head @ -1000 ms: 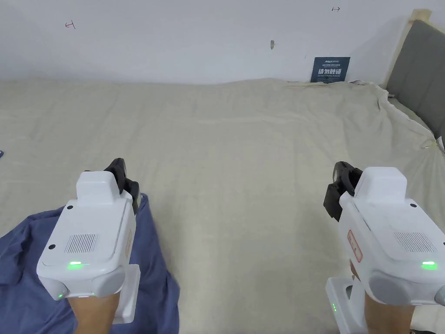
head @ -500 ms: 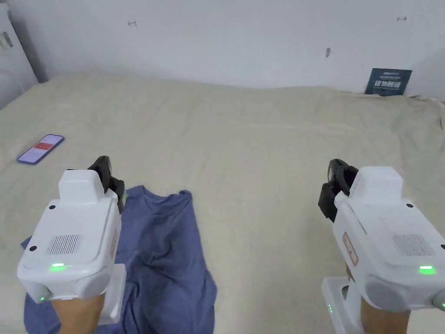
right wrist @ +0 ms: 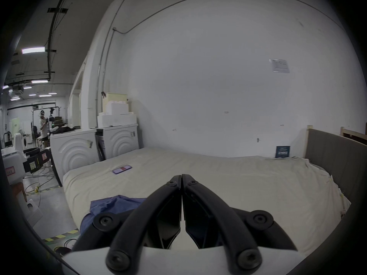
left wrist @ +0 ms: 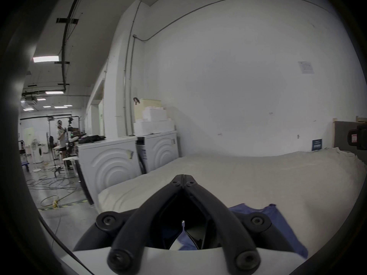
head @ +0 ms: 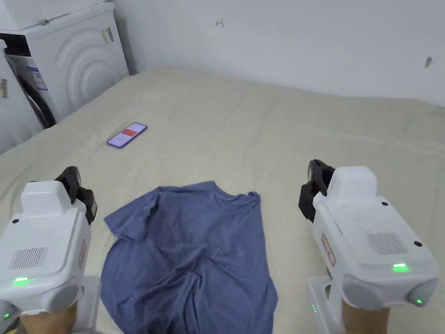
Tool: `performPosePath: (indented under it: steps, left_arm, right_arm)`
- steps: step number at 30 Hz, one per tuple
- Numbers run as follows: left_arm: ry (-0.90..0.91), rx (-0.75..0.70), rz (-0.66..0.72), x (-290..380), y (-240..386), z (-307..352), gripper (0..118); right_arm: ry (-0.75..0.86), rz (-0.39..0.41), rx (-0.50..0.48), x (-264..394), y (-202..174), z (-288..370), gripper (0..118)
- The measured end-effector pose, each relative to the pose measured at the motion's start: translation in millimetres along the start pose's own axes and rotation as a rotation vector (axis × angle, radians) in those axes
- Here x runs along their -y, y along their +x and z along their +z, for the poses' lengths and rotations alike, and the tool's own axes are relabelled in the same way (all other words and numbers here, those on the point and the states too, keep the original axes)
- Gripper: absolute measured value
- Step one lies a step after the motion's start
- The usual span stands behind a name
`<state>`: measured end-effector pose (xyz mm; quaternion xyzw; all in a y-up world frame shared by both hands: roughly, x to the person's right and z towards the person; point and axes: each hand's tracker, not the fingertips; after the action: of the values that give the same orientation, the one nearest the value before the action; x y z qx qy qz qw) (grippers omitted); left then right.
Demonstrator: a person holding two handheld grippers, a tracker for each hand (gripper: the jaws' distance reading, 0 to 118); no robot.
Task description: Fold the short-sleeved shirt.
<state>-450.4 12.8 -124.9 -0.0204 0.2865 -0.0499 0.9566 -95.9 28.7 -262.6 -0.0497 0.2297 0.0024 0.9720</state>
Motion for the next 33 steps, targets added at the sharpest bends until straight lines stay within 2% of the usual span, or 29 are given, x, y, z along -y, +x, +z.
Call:
performPosePath:
  steps: [9, 13, 16, 21, 25, 28, 31, 32, 33]
  left_arm:
    - [-0.025, -0.034, 0.006, 5.6, -30.3, 3.3, 0]
    - [-0.098, 0.105, 0.083, 5.7, -26.9, -10.0, 0]
    - [-0.159, 0.176, 0.087, 8.4, -13.3, -26.9, 0]
    - [-0.377, 0.331, 0.177, 24.7, 21.4, -69.5, 0]
    - [-0.581, 0.410, 0.135, 52.4, 60.9, -102.3, 0]
    - [-0.701, 0.432, 0.035, 74.2, 95.7, -114.1, 9]
    - [-0.807, 0.459, -0.023, 97.4, 123.7, -124.2, 45]
    - [-0.848, 0.464, -0.038, 105.4, 131.6, -128.0, 63]
    - [-0.886, 0.460, -0.056, 112.3, 139.3, -131.4, 70]
  right_arm:
    - [-0.015, 0.003, -0.046, 2.3, -22.9, -9.2, 0]
    - [-0.020, 0.013, -0.046, 4.1, -22.2, -9.7, 0]
    - [-0.028, 0.018, -0.033, 7.0, -18.2, -8.8, 0]
    - [-0.046, 0.027, 0.000, 11.1, -3.4, -7.6, 0]
    - [-0.068, 0.038, 0.037, 15.3, 10.2, -7.6, 0]
    - [-0.080, 0.041, 0.063, 19.0, 20.9, -5.1, 0]
    - [-0.091, 0.040, 0.091, 22.5, 32.7, -1.3, 0]
    - [-0.095, 0.040, 0.101, 23.5, 36.6, 0.2, 0]
    - [-0.098, 0.039, 0.111, 24.9, 40.8, 1.7, 0]
